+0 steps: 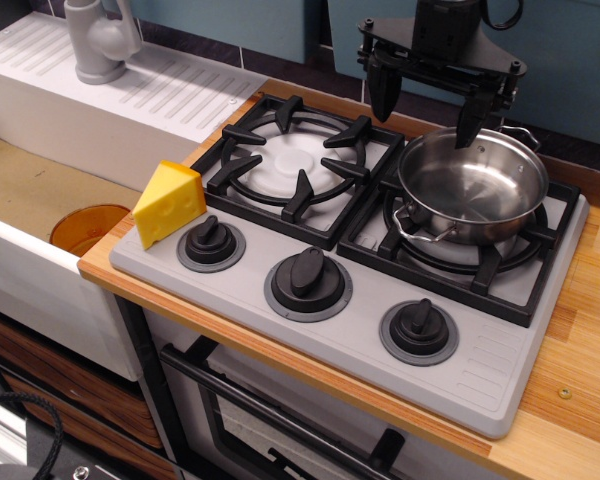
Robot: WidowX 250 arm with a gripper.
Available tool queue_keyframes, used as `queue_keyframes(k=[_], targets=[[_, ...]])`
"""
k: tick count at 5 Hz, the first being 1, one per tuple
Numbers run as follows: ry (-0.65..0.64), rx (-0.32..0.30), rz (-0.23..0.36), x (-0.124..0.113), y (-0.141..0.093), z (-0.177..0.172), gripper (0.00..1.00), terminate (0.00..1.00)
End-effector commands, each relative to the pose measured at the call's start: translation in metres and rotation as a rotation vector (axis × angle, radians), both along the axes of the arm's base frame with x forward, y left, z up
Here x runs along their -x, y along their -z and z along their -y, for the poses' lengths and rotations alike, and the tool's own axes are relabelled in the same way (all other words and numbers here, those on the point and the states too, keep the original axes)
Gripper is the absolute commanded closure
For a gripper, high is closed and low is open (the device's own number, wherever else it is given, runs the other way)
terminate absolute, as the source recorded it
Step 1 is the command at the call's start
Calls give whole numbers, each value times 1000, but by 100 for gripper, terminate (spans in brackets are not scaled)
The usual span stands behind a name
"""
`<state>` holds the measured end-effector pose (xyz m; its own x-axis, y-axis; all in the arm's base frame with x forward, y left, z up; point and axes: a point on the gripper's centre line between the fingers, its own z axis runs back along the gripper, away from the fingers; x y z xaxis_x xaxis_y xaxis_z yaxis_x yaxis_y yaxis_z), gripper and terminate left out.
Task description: Put pot or pan on stove and put cheese in pot or pan
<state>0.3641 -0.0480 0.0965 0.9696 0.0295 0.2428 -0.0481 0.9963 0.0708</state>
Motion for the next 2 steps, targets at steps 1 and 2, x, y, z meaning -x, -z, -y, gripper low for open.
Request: queue_keyframes(k=[1, 2], targets=[[0, 0, 0, 0, 0, 0, 0, 0], [-2, 13, 24, -1, 12, 3, 0, 0]])
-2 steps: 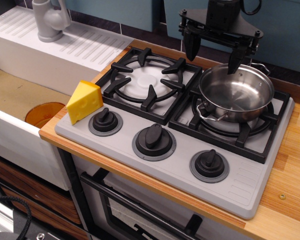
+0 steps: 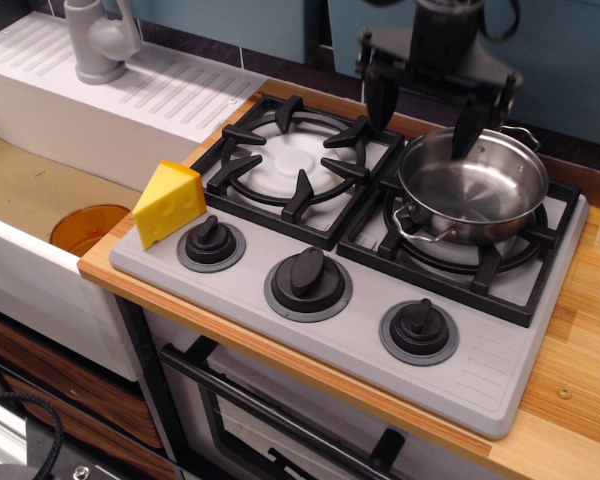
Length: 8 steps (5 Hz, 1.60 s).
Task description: Put pot or pan on stove and put cheese in pot or pan
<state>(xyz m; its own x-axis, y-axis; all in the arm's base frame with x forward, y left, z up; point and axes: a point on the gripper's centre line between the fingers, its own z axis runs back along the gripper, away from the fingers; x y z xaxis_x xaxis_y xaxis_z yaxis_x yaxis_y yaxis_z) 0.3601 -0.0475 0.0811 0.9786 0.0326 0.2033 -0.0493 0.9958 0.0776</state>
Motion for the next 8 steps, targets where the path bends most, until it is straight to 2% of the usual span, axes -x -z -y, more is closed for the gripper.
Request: queue_keyframes(k=[1, 3, 4, 7, 8], targets=[[5, 23, 88, -7, 9, 4, 0, 0], [7, 40, 123, -7, 27, 5, 0, 0], [-15, 45, 104, -6, 32, 8, 100, 0], [-25, 36, 94, -1, 20, 12, 100, 0], [-23, 25, 74, 2, 3, 11, 100, 0]])
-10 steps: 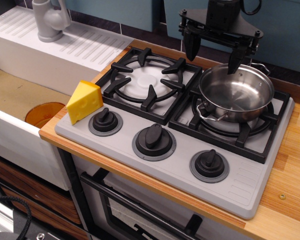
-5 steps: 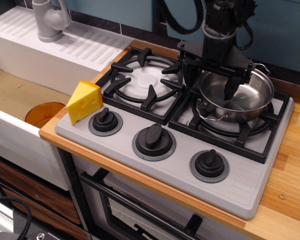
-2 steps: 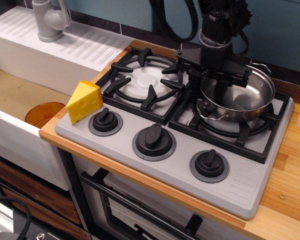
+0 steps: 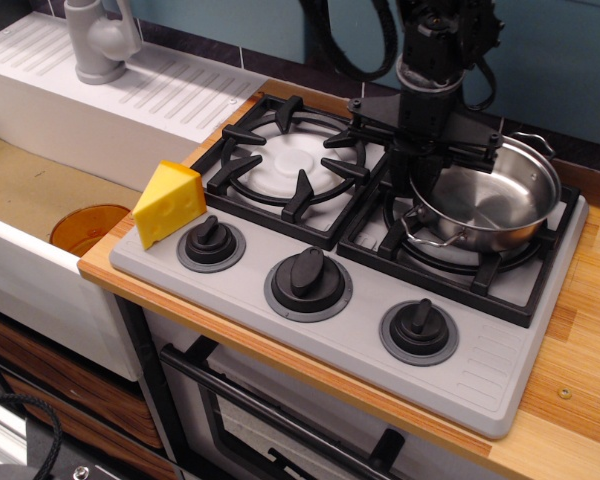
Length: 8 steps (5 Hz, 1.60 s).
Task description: Put pot or pan on stove and put cheese in pot or pan
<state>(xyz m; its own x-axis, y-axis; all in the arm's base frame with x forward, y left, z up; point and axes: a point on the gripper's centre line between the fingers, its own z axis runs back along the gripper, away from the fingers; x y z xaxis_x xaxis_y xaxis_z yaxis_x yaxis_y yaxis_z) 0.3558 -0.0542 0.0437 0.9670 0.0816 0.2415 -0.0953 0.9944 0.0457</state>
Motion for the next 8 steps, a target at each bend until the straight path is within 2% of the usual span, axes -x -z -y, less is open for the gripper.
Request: queue_keyframes(k=[1, 2, 3, 5, 8], targets=[[28, -21, 0, 1, -58, -2, 100, 0], [47, -30, -24, -1, -75, -16, 100, 0], [92, -33, -30, -9, -78, -42, 100, 0], [171, -46, -32, -25, -74, -96, 100, 0], [216, -55, -34, -33, -63, -144, 100, 0]])
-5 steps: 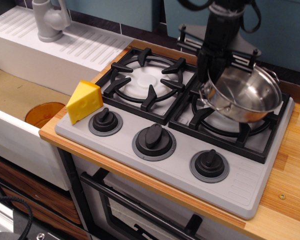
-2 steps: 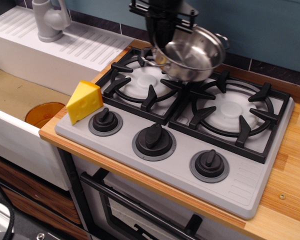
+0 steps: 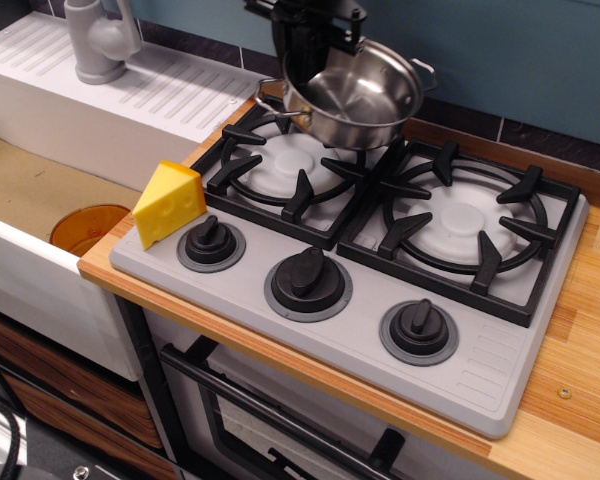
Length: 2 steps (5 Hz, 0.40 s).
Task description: Put pot or pan on stove and put cheese in pot or pan
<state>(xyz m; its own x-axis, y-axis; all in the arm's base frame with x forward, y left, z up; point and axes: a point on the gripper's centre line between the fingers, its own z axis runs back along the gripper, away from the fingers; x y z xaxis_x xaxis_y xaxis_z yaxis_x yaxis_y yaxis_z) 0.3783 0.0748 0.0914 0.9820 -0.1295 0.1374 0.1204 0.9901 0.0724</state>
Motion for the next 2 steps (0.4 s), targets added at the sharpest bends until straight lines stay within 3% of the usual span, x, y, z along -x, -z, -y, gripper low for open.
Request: queue_keyframes(k=[1, 2], targets=[[24, -15, 76, -9, -8, -27, 100, 0], [34, -8, 84, -7, 1, -34, 100, 0]])
